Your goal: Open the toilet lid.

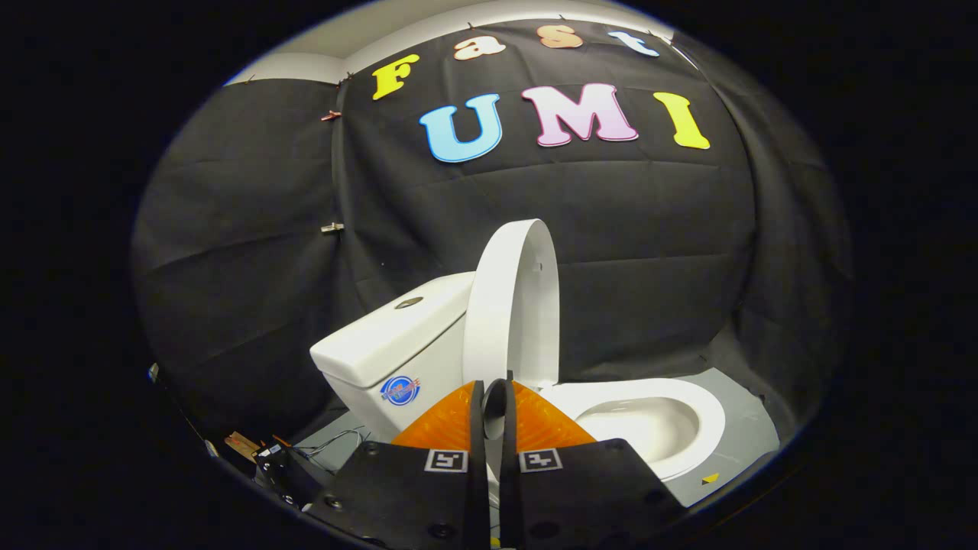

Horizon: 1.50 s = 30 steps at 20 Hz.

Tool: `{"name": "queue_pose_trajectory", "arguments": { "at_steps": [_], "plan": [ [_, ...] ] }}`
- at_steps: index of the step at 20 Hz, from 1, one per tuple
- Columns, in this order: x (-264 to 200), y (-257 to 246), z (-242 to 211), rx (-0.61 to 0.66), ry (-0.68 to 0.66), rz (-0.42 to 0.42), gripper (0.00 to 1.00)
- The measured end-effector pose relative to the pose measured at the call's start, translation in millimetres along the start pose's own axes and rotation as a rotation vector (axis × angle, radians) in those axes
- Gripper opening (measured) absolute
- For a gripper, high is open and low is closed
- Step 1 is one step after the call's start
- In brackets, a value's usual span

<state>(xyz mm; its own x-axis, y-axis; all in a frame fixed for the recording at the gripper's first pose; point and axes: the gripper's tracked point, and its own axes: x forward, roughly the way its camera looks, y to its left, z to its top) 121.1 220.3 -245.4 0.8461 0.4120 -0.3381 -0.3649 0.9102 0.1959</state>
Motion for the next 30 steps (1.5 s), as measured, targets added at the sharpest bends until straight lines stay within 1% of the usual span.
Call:
{"name": "queue_pose_trajectory", "arguments": {
  "at_steps": [7,10,13,17,23,24,26,27,28,29,30],
  "plan": [
    [13,40,-8,-0.037,0.017,0.064,0.10],
    [18,49,-10,-0.038,0.016,0.067,0.10],
    [22,60,-14,-0.047,0.022,0.088,0.10],
    [25,68,-13,-0.069,0.023,0.088,0.10],
    [28,73,-15,-0.068,0.034,0.101,0.10],
    [28,78,-14,-0.060,0.037,0.122,0.10],
    [25,74,-14,-0.037,0.050,0.121,0.19],
    [25,76,-12,-0.016,0.051,0.131,0.19],
    [20,73,-4,-0.005,0.045,0.121,0.32],
    [12,72,3,0.005,0.026,0.127,0.39],
    [2,72,17,0.006,-0.004,0.132,0.51]
  ]
}}
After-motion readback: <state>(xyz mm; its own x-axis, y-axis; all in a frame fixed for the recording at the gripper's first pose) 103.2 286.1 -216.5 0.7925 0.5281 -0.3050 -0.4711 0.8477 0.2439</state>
